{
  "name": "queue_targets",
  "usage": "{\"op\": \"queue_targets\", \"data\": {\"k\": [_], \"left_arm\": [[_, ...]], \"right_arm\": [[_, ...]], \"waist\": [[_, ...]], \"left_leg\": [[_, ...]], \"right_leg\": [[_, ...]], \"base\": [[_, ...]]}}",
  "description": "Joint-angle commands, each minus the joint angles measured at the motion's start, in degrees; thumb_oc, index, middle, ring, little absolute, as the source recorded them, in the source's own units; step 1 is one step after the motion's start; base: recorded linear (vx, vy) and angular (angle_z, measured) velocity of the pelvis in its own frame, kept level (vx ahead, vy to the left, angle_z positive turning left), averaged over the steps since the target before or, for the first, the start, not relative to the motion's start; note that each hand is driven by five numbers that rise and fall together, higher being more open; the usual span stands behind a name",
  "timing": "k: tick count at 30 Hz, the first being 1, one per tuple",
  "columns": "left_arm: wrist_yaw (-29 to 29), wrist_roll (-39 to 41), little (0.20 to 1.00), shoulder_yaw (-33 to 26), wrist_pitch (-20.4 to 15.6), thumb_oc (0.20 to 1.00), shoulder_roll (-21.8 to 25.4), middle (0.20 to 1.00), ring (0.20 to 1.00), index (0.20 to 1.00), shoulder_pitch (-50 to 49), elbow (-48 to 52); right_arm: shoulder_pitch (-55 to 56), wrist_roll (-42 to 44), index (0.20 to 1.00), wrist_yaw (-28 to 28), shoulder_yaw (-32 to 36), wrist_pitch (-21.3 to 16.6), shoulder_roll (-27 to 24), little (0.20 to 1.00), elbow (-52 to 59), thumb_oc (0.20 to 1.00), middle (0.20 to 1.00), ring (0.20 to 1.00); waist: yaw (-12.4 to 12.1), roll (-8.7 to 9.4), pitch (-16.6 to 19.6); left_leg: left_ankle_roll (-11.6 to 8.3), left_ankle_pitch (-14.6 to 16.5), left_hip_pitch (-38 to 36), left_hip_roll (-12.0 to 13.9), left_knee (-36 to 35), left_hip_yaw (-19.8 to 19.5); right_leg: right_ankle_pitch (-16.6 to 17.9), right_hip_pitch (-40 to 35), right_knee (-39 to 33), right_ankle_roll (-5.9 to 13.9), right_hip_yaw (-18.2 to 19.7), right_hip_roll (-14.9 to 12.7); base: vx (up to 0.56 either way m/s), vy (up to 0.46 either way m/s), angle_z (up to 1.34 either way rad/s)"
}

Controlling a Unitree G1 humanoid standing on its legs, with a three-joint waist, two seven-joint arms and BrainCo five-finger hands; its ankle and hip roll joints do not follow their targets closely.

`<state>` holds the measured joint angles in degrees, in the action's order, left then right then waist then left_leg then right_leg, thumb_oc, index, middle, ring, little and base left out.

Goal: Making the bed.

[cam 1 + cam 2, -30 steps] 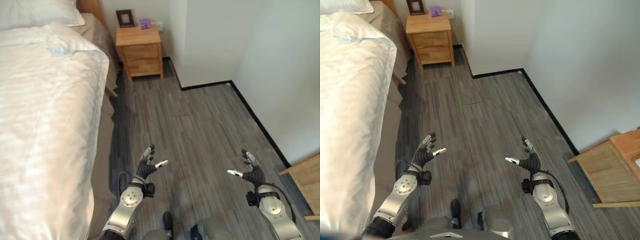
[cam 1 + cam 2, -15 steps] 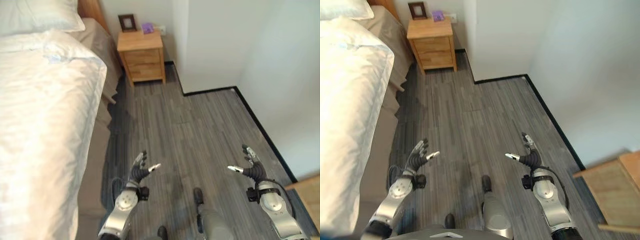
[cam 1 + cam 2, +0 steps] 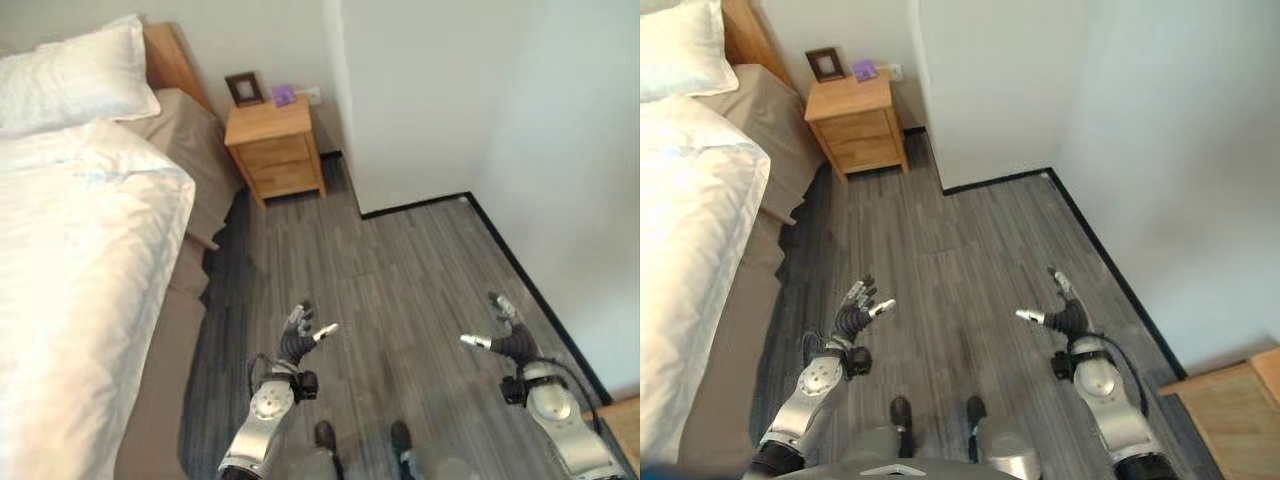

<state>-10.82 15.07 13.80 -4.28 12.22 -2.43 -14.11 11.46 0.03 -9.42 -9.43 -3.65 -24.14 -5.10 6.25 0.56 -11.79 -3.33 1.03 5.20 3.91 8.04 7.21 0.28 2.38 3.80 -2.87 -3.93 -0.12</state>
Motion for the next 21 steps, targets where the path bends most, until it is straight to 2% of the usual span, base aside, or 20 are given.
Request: {"op": "queue_targets", "data": {"k": [1,5,6,8,12,13,14,15,16,17,19,20,21], "left_arm": [[0.64,-0.49,1.0,-0.71,-2.15,1.0,3.3,1.0,1.0,1.0,-2.47,4.36],[1.67,-0.14,1.0,-0.61,-1.71,1.0,3.93,1.0,1.0,1.0,-3.53,4.07],[-2.3,-4.54,1.0,-1.16,-2.15,1.0,4.19,1.0,1.0,1.0,4.72,-10.43],[-1.83,-4.9,1.0,-2.04,-2.06,1.0,4.86,1.0,1.0,1.0,2.95,-4.24],[-3.05,-5.15,1.0,-4.06,-2.93,1.0,6.4,1.0,1.0,1.0,1.68,2.38],[-3.48,-6.67,1.0,-7.45,-2.56,1.0,8.04,1.0,1.0,1.0,0.52,4.61],[-3.46,-6.69,1.0,-7.34,-2.47,1.0,7.96,1.0,1.0,1.0,0.48,4.69],[-4.2,-8.2,1.0,-8.3,-3.31,1.0,8.74,1.0,1.0,1.0,1.27,6.24],[-6.54,-10.89,1.0,-8.34,-3.62,1.0,9.08,1.0,1.0,1.0,1.18,7.49],[-6.87,-12.97,1.0,-8.82,-3.99,1.0,9.32,1.0,1.0,1.0,1.37,7.55],[-7.83,-14.59,1.0,-9.35,-4.33,1.0,10.56,1.0,1.0,1.0,1.75,8.11],[-7.84,-14.62,1.0,-9.34,-4.3,1.0,10.59,1.0,1.0,1.0,1.76,8.17],[-9.47,-15.31,1.0,-10.51,-4.8,1.0,11.44,1.0,1.0,1.0,1.46,9.88]], "right_arm": [[-4.47,0.04,1.0,-0.22,1.8,-2.43,1.51,1.0,0.07,1.0,1.0,1.0],[-3.64,0.14,1.0,0.34,1.44,-2.17,2.1,1.0,-0.58,1.0,1.0,1.0],[-18.51,12.19,1.0,-3.61,0.59,-0.86,11.46,1.0,-35.01,1.0,1.0,1.0],[-16.44,9.5,1.0,-4.32,-0.35,-0.45,11.41,1.0,-29.28,1.0,1.0,1.0],[-18.7,2.94,1.0,-5.14,-3.18,0.26,8.07,1.0,-23.69,1.0,1.0,1.0],[-19.68,-2.62,1.0,-3.53,2.25,2.7,-1.46,1.0,-12.26,1.0,1.0,1.0],[-19.39,-2.67,1.0,-3.4,2.44,3.0,-1.56,1.0,-11.87,1.0,1.0,1.0],[-16.77,-2.98,1.0,-3.25,2.52,1.48,-2.38,1.0,-9.92,1.0,1.0,1.0],[-16.18,-0.77,1.0,-0.3,3.14,-2.3,-2.19,1.0,-6.59,1.0,1.0,1.0],[-16.62,-1.01,1.0,-2.17,3.75,-4.36,-2.59,1.0,-9.12,1.0,1.0,1.0],[-18.27,-2.57,1.0,-4.13,5.21,-6.78,-2.96,1.0,-8.91,1.0,1.0,1.0],[-18.26,-2.65,1.0,-4.17,5.26,-6.83,-2.9,1.0,-8.92,1.0,1.0,1.0],[-19.12,-5.9,1.0,-4.96,5.56,-7.95,-4.35,1.0,-6.32,1.0,1.0,1.0]], "waist": [[-1.53,0.51,1.71],[-1.56,0.7,2.18],[-2.02,-0.88,1.47],[-2.51,0.07,2.11],[-4.64,0.9,3.86],[-4.59,1.49,4.19],[-4.66,1.34,4.4],[-4.5,1.57,4.47],[-4.82,1.6,4.65],[-5.41,1.7,4.69],[-6.57,2.21,4.16],[-6.54,2.26,4.11],[-7.07,2.29,2.91]], "left_leg": [[-0.49,1.02,-11.23,0.52,-13.04,-0.66],[-0.72,1.01,-11.53,0.85,-13.04,-0.11],[2.61,1.75,-9.49,-2.01,-12.83,-1.82],[2.95,2.24,-9.46,-2.43,-12.52,-1.9],[2.86,2.72,-9.72,-2.43,-12.39,-1.35],[2.7,2.46,-9.71,-2.27,-12.2,-1.21],[2.73,2.89,-9.97,-2.29,-12.41,-1.29],[2.67,2.97,-10.17,-2.2,-12.39,-1.07],[2.69,3.15,-10.5,-2.22,-12.35,-0.81],[2.76,3.36,-10.61,-2.17,-12.19,-0.82],[3.08,3.55,-10.78,-2.08,-11.89,-1.18],[3.09,3.56,-10.75,-2.11,-11.84,-1.25],[3.31,3.87,-11.63,-1.85,-11.79,-1.81]], "right_leg": [[-3.07,-5.57,-6.4,7.28,4.96,-3.48],[-2.98,-6.59,-7.24,7.67,4.61,-4.2],[-5.14,0.55,3.57,10.24,7.66,-3.11],[-5.64,-1.94,-0.28,8.82,9.01,-3.63],[-3.79,-4.65,-5.8,8.52,8.63,-4.54],[-3.11,-5.13,-6.72,8.81,8.36,-4.77],[-3.44,-5.4,-6.94,8.87,8.3,-4.8],[-3.08,-5.68,-7.14,9.19,8.11,-5.05],[-2.6,-6.23,-7.73,9.69,7.89,-5.46],[-2.77,-6.49,-7.55,10.0,7.23,-5.87],[-3.51,-5.93,-3.51,9.99,5.82,-6.38],[-3.82,-5.7,-2.99,9.99,5.78,-6.4],[-2.55,-2.16,6.31,12.12,4.43,-6.21]], "base": [[0.06,0.012,0.24],[0.05,0.02,0.14],[0.0,0.0,0.0],[-0.03,0.002,-0.1],[0.02,-0.006,-0.01],[0.05,0.004,0.0],[0.05,0.006,0.0],[0.07,0.033,0.04],[0.05,0.031,0.05],[0.06,0.032,0.02],[0.02,0.01,-0.02],[0.06,0.032,0.07],[0.05,0.02,0.1]]}}
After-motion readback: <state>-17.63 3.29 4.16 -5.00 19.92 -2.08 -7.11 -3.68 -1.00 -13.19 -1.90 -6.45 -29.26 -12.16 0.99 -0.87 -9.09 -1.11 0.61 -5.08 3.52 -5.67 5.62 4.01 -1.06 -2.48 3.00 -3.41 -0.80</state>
